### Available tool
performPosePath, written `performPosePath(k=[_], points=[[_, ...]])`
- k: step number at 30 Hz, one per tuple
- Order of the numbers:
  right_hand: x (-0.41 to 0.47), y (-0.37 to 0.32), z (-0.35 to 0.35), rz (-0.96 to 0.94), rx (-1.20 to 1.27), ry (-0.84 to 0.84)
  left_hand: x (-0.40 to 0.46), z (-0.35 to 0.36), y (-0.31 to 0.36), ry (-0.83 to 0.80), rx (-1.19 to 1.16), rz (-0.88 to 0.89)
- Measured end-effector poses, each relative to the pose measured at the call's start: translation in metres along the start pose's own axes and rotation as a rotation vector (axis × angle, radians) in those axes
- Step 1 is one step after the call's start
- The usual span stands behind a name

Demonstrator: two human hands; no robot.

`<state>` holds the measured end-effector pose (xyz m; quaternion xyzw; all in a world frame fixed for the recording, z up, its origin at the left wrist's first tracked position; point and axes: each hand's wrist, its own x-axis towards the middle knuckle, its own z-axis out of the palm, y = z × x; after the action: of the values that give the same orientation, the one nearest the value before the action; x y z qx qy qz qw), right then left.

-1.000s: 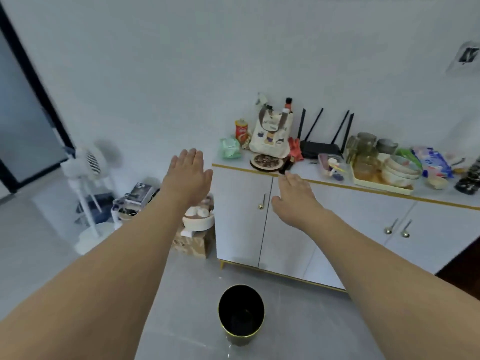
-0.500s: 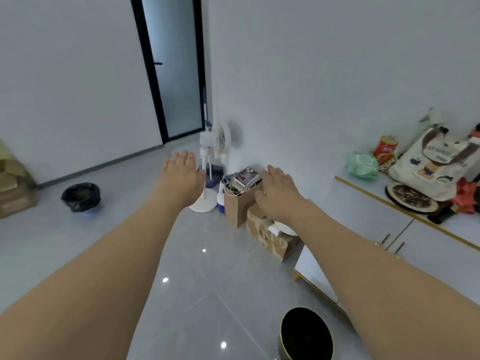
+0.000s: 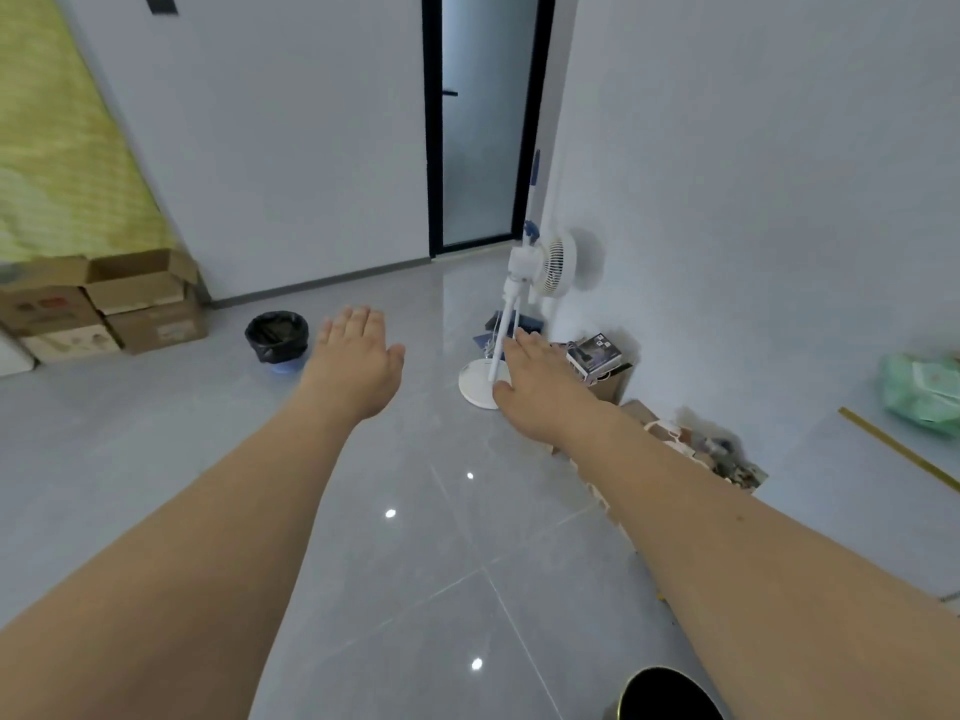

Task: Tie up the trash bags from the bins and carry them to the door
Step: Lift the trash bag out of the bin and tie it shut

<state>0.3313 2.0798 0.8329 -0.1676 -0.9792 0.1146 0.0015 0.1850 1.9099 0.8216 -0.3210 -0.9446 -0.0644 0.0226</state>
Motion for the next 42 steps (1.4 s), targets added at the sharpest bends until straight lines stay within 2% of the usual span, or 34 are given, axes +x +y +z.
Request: performPosePath(k=[9, 21, 42], points=[[0.098, -0.036, 0.023, -0.04, -0.015, -0.064, 0.069, 0.027, -0.078, -0.009, -0.028, -0.074], [0.29, -0.065, 0.035, -0.16, 0.003, -0.153, 0.209, 0.035, -0.169, 0.035, -0.008, -0.217], [0.679, -0.114, 0.104, -0.147, -0.004, -0.279, 0.547, 0.132, -0.349, -0.063, -0.061, -0.233]])
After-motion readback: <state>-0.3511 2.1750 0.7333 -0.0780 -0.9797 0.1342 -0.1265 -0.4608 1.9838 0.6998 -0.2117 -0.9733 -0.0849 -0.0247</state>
